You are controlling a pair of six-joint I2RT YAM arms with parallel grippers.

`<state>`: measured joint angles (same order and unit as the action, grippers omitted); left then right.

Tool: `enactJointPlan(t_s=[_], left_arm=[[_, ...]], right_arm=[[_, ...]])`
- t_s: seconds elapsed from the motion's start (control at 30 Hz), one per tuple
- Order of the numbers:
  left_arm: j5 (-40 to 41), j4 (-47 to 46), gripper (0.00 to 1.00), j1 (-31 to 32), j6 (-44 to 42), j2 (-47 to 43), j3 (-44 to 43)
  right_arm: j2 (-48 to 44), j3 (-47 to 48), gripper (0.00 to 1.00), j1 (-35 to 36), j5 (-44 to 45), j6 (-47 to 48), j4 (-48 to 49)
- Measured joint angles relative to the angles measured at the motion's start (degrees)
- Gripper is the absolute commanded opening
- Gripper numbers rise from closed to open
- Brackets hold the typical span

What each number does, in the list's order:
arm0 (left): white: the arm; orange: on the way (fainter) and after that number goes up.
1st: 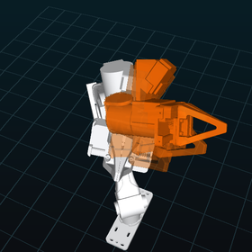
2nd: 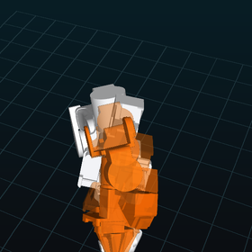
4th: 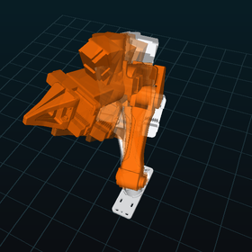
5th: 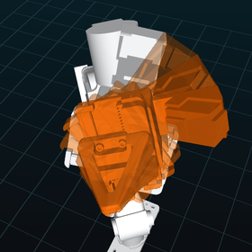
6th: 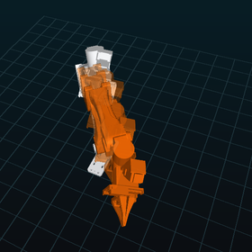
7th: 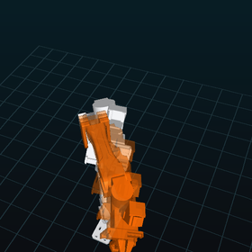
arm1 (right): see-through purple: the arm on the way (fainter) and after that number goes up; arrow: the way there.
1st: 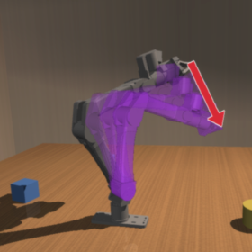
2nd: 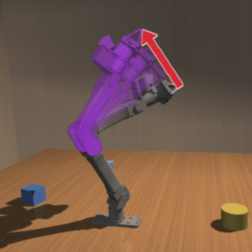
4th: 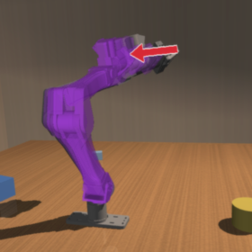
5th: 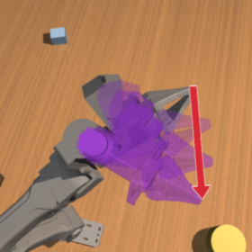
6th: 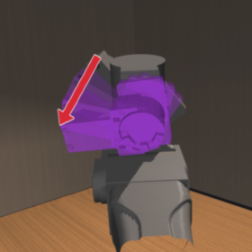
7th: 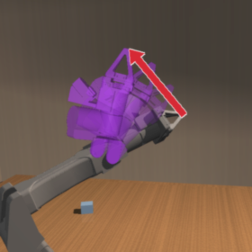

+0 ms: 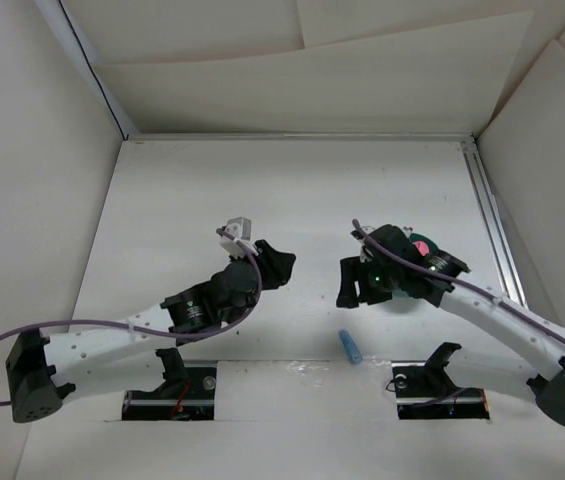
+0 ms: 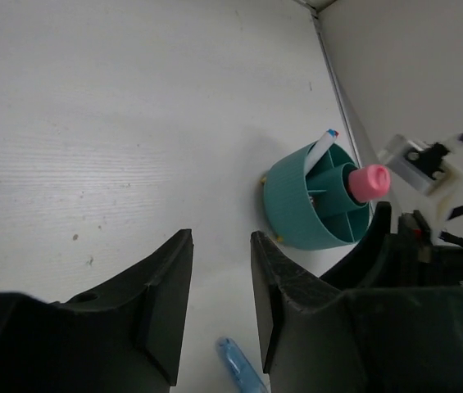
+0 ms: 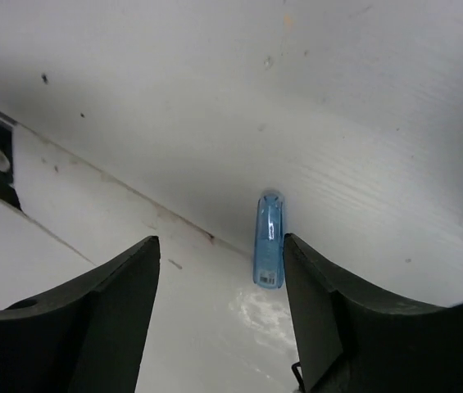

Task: Sort the stationery into containers
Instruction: Pick up the pen from the center of the board.

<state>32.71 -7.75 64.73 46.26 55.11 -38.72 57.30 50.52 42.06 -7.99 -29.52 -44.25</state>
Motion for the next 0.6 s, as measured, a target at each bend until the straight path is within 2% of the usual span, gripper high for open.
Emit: enactJointPlan(t_s=[0.13,0.3,0.6], left_arm=[[0.2,2.6,0.32,-0.1,1.4,-6.0,5.3],[-0.5,6.7,0.32,-0.1,2.5,-12.0,9.2],[-1.9,7.4,0.33,-0.1,2.9,-21.0,13.3]], right_arm=[[8.0,-1.2,0.68,2.3,-2.6,-0.1,-0.2],[15.5,-3.4,0.63,5.3,-1.7,-1.7,-0.7],[24.2,-3.8,0.59,9.8,1.2,-6.6,-0.6]])
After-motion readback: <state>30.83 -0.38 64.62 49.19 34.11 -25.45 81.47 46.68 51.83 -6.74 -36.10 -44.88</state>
